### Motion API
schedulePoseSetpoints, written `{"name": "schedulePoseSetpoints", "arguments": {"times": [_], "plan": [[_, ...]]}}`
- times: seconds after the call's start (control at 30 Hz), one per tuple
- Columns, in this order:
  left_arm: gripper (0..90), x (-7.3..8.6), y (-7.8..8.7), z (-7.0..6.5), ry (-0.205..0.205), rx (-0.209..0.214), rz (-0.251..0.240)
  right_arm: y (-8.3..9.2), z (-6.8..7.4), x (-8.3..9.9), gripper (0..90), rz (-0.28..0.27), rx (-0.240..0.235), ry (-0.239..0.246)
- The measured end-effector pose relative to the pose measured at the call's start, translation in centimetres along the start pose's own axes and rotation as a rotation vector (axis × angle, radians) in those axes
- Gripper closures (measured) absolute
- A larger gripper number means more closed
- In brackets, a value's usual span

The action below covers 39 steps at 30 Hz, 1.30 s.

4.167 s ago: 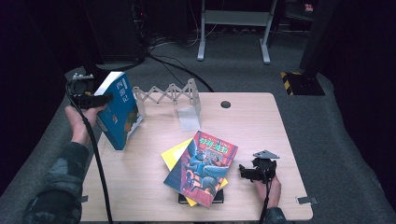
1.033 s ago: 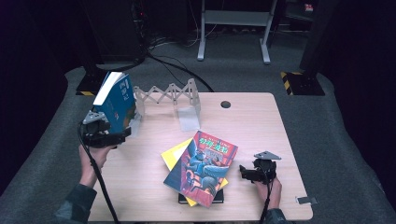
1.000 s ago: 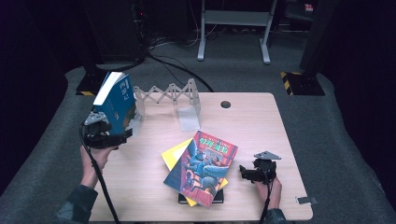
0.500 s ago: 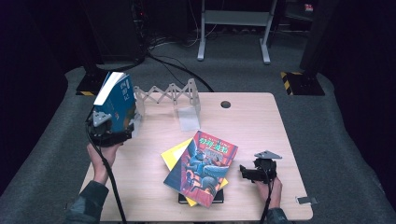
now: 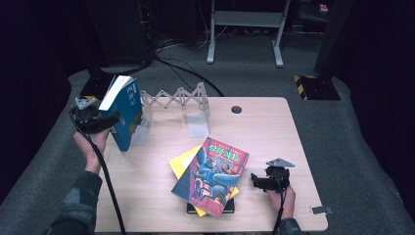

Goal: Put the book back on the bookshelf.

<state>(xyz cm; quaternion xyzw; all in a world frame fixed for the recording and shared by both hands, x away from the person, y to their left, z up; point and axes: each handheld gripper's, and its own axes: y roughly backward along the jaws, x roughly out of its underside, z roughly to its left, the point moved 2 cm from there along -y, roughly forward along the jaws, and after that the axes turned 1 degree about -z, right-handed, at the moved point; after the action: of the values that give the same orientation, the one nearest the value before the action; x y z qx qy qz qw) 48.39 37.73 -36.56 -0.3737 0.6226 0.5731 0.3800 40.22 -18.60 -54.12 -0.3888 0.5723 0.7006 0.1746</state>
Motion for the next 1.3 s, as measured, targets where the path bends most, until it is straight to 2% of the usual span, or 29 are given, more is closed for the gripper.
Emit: {"name": "schedulePoseSetpoints", "arguments": {"times": [0.03,0.07,0.1,0.13,0.2,0.27,0.33,0.43,0.53,0.63,0.7,0.8,0.83,0.93,1.1,1.27,1.3], "plan": [[34.8,-0.1,-0.2,0.3,-0.002,0.001,0.007,0.0,0.0,0.0,9.0,-0.003,0.001,0.007],[39.4,0.0,-0.4,0.5,0.024,0.017,0.017,0.0,0.0,0.0,9.0,-0.001,0.002,0.003],[44.3,0.0,-0.4,0.5,0.024,0.017,0.017,0.0,0.0,0.0,9.0,-0.001,0.002,0.003],[44.3,0.0,-0.6,0.6,0.052,0.022,0.021,0.0,0.0,0.0,9.0,-0.001,0.003,0.005],[51.2,0.1,-0.7,0.7,0.052,0.009,0.019,0.0,0.0,0.0,9.3,-0.002,0.006,0.006],[51.4,0.1,-0.9,1.0,0.059,-0.024,0.023,0.0,0.1,0.0,9.3,-0.003,0.007,0.008],[51.4,0.2,-0.9,1.6,0.084,-0.045,0.025,0.0,0.1,0.0,9.3,-0.005,0.009,0.008],[53.9,0.2,-1.0,2.0,0.089,-0.036,0.035,0.0,0.1,0.0,9.5,-0.002,0.01,0.008],[56.9,0.1,-1.0,1.7,0.065,-0.041,0.04,-0.1,0.1,0.0,9.6,-0.001,0.014,0.013],[56.5,0.1,-1.0,1.6,0.066,-0.04,0.042,-0.1,0.1,0.0,9.7,-0.001,0.013,0.013],[48.8,0.1,-1.1,1.6,0.069,-0.044,0.052,0.0,0.1,0.0,9.9,-0.002,0.013,0.01],[44.9,0.2,-1.1,1.7,0.08,-0.037,0.065,0.0,0.1,0.0,9.9,-0.001,0.012,0.004],[39.9,0.4,-1.1,1.8,0.09,-0.026,0.074,0.0,0.0,0.0,9.9,-0.003,0.008,0.008],[33.4,0.6,-0.9,1.9,0.078,-0.024,0.079,0.0,0.0,0.0,9.9,-0.006,0.004,0.005],[24.5,0.9,-0.3,1.9,0.086,-0.01,0.086,0.1,0.0,0.0,10.0,-0.009,0.0,-0.013],[17.8,1.4,1.0,1.6,0.076,0.026,0.081,0.2,-0.3,0.0,10.3,-0.012,-0.015,-0.008],[16.7,1.6,1.3,1.5,0.071,0.04,0.086,0.3,-0.4,0.0,10.1,-0.007,-0.024,-0.026]]}}
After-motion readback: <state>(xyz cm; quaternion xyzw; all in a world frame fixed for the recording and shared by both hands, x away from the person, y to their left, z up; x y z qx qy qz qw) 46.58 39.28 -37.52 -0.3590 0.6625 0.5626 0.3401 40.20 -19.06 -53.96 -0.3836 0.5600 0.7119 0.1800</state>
